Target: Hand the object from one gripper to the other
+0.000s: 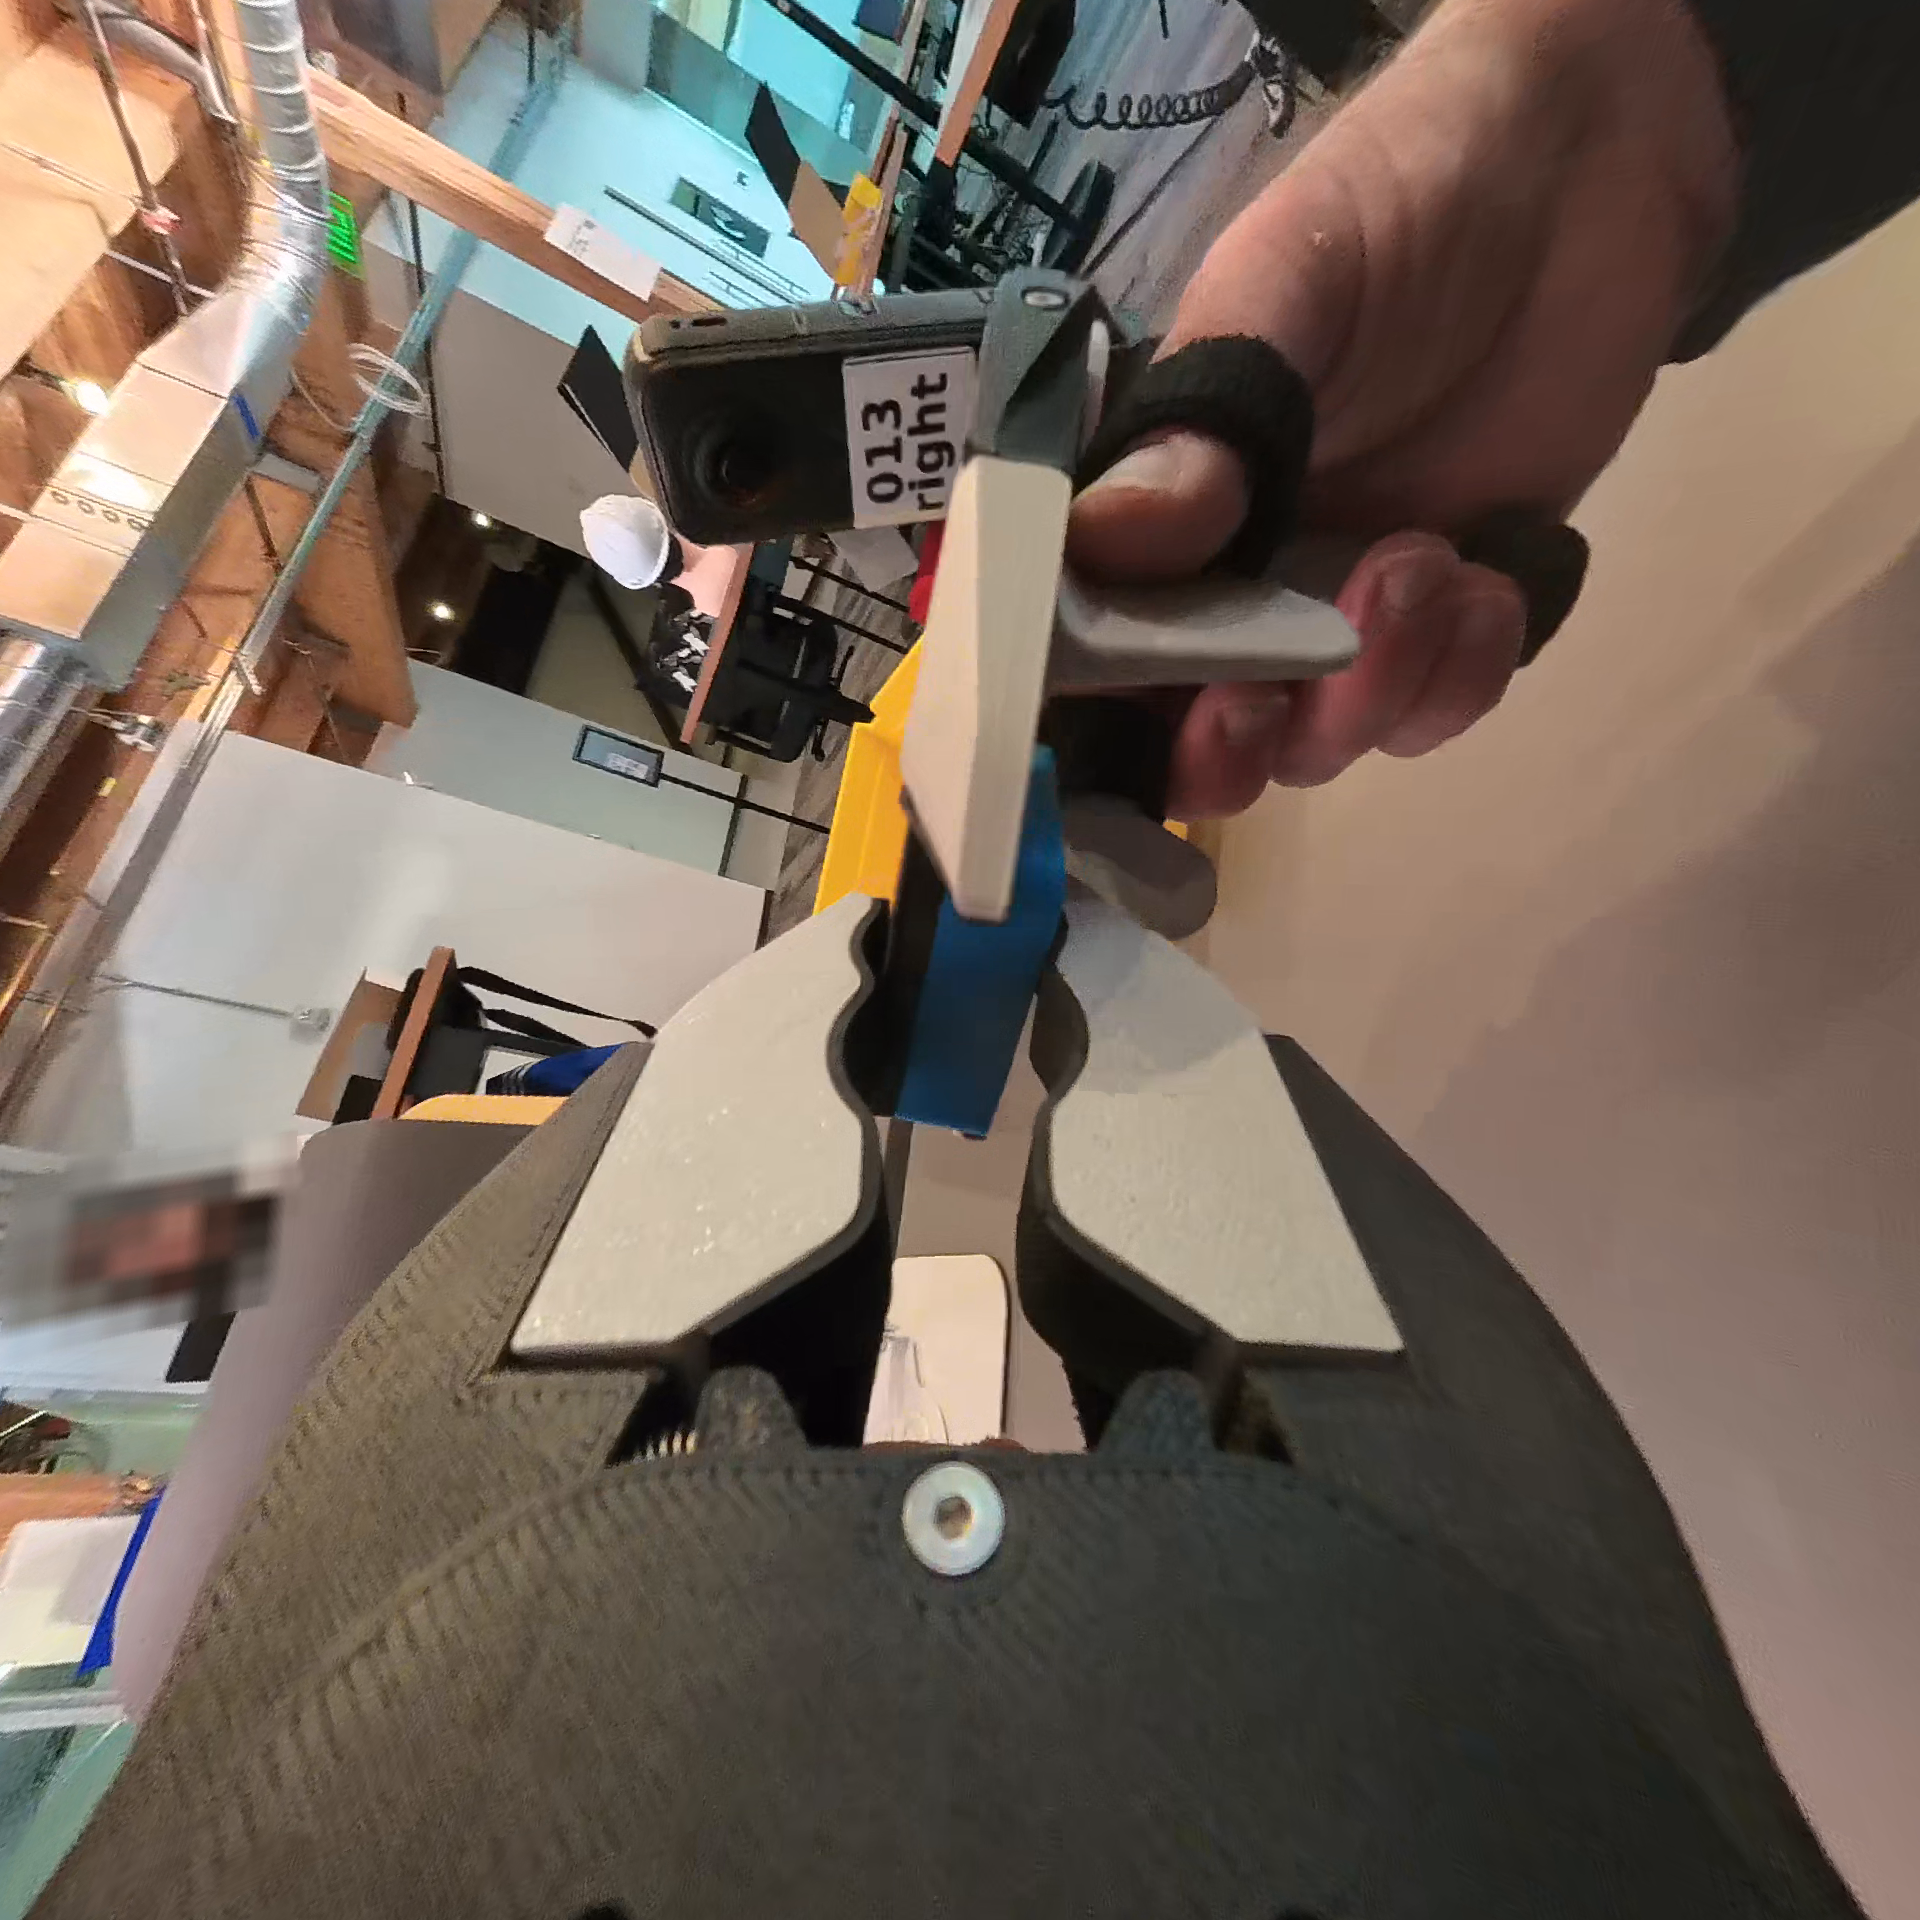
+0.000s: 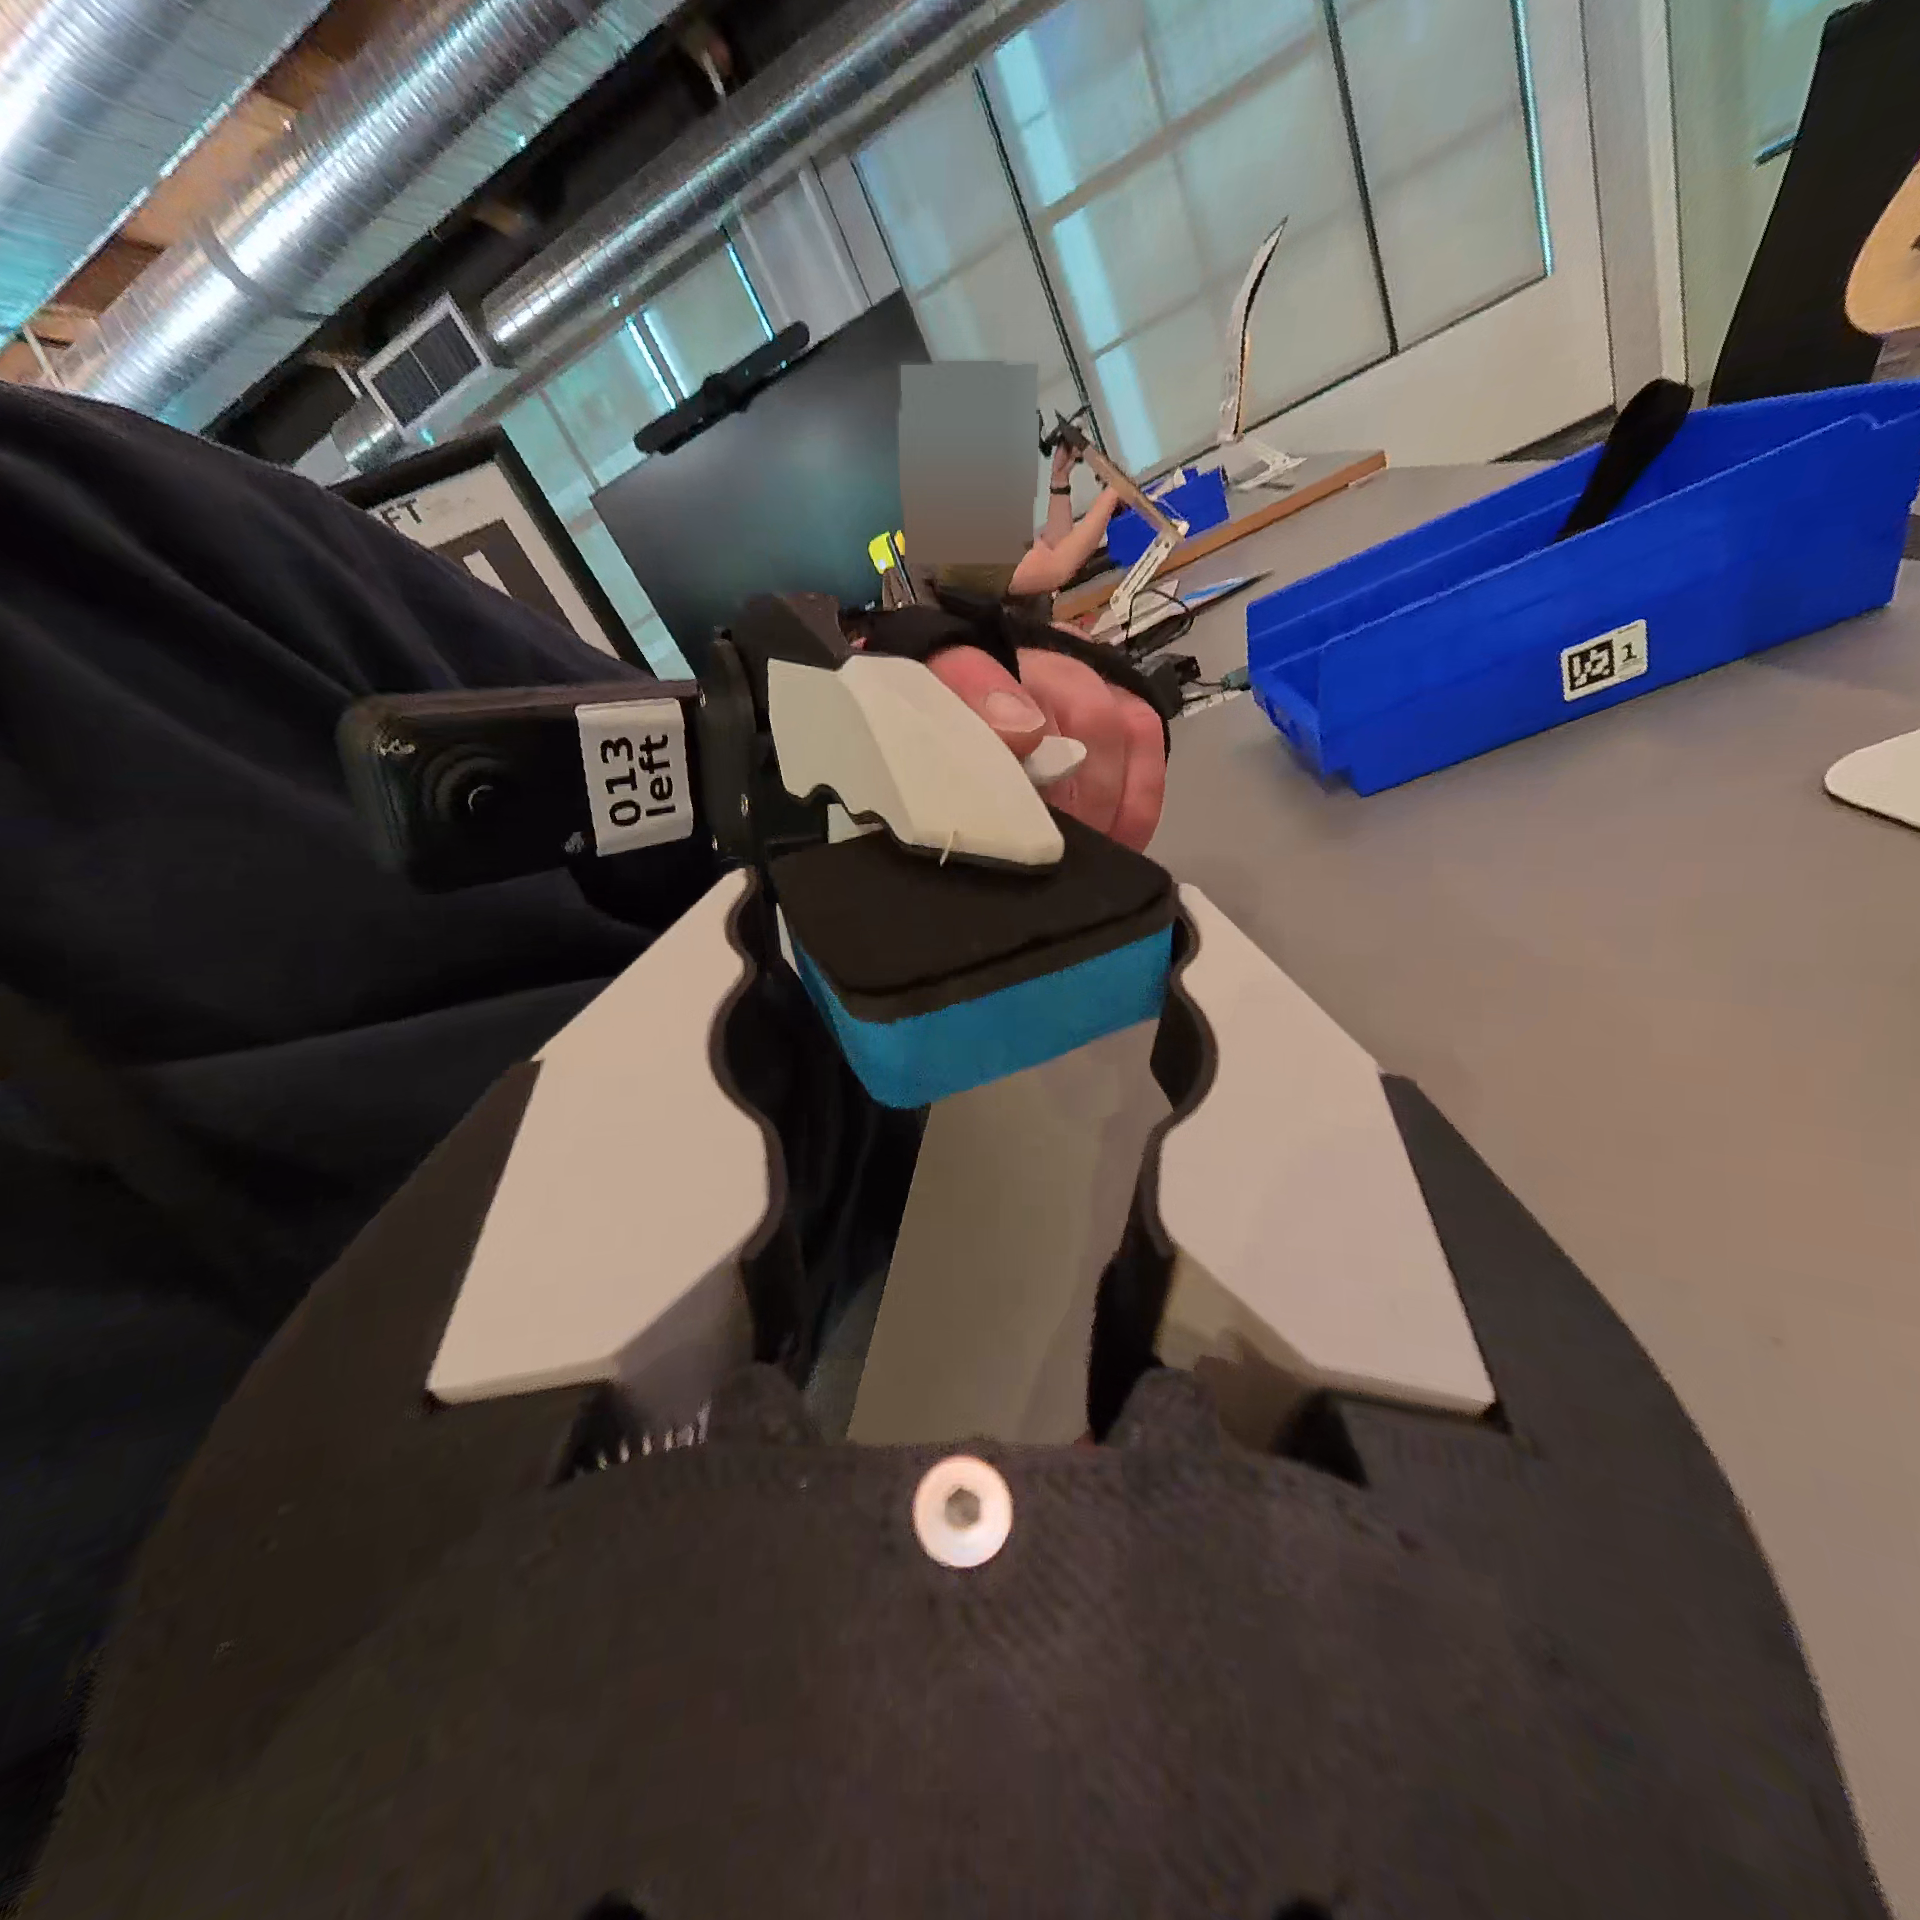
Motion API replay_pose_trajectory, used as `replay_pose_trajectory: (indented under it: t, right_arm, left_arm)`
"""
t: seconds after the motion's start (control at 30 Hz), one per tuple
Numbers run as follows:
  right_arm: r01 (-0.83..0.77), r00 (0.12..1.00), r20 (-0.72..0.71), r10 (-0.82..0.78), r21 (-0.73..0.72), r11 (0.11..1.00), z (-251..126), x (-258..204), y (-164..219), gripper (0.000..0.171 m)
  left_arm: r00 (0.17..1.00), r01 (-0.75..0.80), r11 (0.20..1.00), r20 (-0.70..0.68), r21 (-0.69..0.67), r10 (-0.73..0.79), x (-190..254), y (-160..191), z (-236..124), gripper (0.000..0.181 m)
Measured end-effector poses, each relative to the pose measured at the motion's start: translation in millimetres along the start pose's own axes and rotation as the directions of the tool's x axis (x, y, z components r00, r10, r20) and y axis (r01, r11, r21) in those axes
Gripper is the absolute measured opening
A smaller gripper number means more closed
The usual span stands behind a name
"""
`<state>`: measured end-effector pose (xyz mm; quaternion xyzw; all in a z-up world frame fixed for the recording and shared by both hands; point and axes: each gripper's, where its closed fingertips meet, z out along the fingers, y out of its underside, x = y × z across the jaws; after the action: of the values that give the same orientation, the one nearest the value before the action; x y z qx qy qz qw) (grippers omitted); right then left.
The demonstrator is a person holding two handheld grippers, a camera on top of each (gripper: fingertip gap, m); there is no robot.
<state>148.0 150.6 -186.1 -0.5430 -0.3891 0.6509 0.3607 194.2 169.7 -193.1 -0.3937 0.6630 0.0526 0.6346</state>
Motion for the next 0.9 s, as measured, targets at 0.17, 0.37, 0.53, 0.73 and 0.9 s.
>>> replay_pose_trajectory:
  t: [0.17,0.37,0.53,0.73,0.9]
  right_arm:
    - [0.028,0.999,-0.017,-0.028,0.017,0.999,1.4,1.2,-1.6,0.068]
    - [0.027,1.0,0.003,-0.027,-0.036,0.999,2.1,-0.4,2.9,0.067]
    - [0.033,0.999,0.009,-0.033,-0.078,0.996,1.9,-0.7,4.8,0.067]
    - [0.046,0.999,0.013,-0.045,-0.156,0.987,-2.1,1.8,10.3,0.067]
    - [0.087,0.995,0.071,-0.068,-0.316,0.945,-8.9,-2.8,23.0,0.066]
  left_arm:
    - [0.998,0.05,0.999,0.036,0.011,-0.05,-2.3,-0.9,-1.2,0.025]
    - [0.995,0.094,0.995,0.031,0.034,-0.095,0.2,-0.7,-3.2,0.026]
    - [0.995,0.097,0.994,0.006,0.043,-0.097,4.1,-1.3,-5.0,0.032]
    - [0.985,0.129,0.988,-0.124,0.079,-0.119,12.9,-3.1,-15.2,0.047]
    - [0.928,0.198,0.978,-0.335,0.064,-0.166,11.9,-2.5,-32.9,0.055]
